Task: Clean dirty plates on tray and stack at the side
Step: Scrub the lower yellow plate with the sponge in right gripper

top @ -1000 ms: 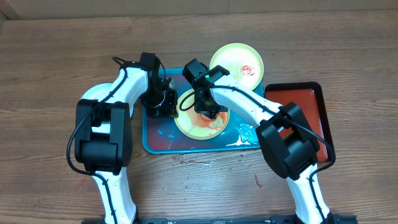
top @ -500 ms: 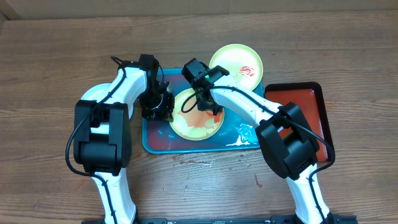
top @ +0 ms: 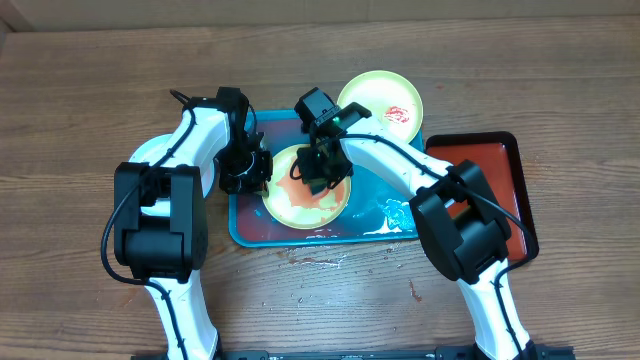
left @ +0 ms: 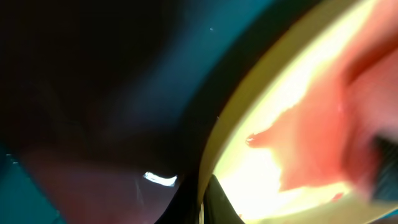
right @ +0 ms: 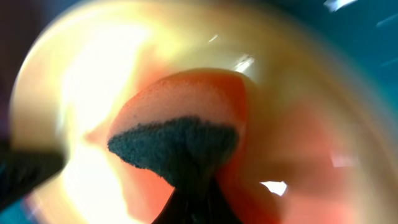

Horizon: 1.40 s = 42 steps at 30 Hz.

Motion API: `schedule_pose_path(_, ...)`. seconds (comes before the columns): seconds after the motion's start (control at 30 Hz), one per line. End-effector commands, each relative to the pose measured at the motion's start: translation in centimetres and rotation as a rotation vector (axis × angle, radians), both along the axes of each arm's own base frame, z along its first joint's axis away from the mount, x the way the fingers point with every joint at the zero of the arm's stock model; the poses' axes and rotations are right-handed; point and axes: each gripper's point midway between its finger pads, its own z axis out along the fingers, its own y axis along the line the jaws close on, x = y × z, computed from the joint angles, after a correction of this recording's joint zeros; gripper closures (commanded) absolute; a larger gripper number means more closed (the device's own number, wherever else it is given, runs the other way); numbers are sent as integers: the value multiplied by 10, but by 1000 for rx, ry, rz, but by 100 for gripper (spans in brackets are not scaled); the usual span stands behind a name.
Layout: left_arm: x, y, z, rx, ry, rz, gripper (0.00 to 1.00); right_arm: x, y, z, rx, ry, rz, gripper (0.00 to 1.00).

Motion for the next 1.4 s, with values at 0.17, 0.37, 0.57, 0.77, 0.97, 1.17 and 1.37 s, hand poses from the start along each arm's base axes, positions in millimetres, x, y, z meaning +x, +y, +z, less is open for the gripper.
schedule_pose_path(0.17,3,16,-10,71,-11,12,96,-42,-17,-4,-104,165,128,96)
schedule_pose_path(0.37,3,16,-10,71,-12,12,96,-8,-67,12,-389,21,41,96)
schedule_pose_path(0.57,3,16,-10,71,-13,11,96,34,-74,25,-468,-172,-91,96)
schedule_pose_path(0.77,4,16,-10,71,-14,11,96,44,-34,9,-284,-182,-121,96)
schedule_pose_path(0.97,4,16,-10,71,-15,11,96,13,4,-23,-90,12,-10,96)
schedule_pose_path(1.17,4,16,-10,71,-15,12,96,-28,42,-9,187,191,177,96)
schedule_pose_path(1.37,5,16,-10,71,-18,12,96,-50,25,0,201,300,234,96)
